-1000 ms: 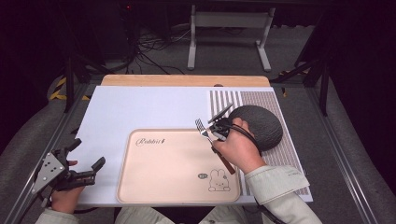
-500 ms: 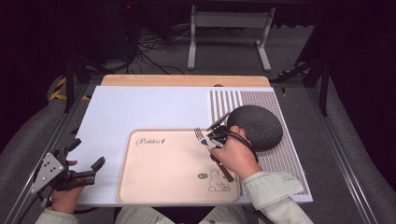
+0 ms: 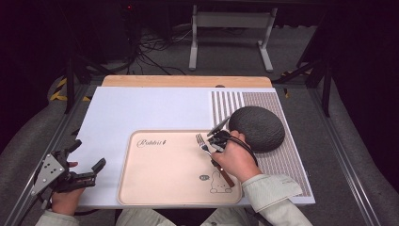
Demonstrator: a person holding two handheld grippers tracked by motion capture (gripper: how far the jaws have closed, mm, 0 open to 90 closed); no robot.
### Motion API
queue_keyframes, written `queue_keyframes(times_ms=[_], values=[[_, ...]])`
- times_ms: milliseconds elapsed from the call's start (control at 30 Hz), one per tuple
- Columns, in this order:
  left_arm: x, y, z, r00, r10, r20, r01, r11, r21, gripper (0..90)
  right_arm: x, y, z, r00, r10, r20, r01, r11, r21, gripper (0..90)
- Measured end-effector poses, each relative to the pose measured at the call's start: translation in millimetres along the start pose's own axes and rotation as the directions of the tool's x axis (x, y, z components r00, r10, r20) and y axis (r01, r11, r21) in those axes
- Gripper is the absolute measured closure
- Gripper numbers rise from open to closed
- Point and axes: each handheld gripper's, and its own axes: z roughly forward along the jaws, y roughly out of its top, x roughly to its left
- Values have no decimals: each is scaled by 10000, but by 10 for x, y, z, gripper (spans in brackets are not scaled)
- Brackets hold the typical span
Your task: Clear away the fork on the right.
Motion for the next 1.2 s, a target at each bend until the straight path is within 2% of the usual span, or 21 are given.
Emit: queue_keyframes(times_ms=[67, 400, 833, 867, 933, 1067, 1133, 1200], values=[[0, 0, -1, 10000, 5, 5, -5, 10000, -5, 0, 4, 0, 25, 9999, -122, 20, 122, 9998, 169, 788], [-2, 2, -2, 10000, 15, 2, -15, 10000, 4, 0, -16, -7, 136, 10000, 12, 34, -13, 9991, 423, 787], [-2, 2, -1, 10000, 19, 25, -19, 10000, 12, 0, -13, -10, 174, 10000, -44, -82, 49, 9981, 611, 781], [-2, 2, 0, 10000, 18, 26, -18, 10000, 15, 0, -12, -9, 170, 10000, -38, -88, 43, 9982, 591, 770], [-2, 2, 0, 10000, 20, 30, -20, 10000, 21, 1, -12, -5, 156, 10000, -71, -12, 72, 9985, 537, 646], [-1, 1, 1, 10000, 19, 27, -19, 10000, 21, 1, -6, 9, 96, 9988, -402, 291, 394, 9989, 254, 589], [-1, 1, 1, 10000, 11, 36, -11, 10000, 22, 1, 1, 28, 49, 9971, -642, 412, 644, 9979, -38, 550], [-1, 1, 0, 10000, 19, 30, -19, 10000, 22, 1, 3, 49, 9, 9941, -1027, 341, 1039, 9939, -373, 447]])
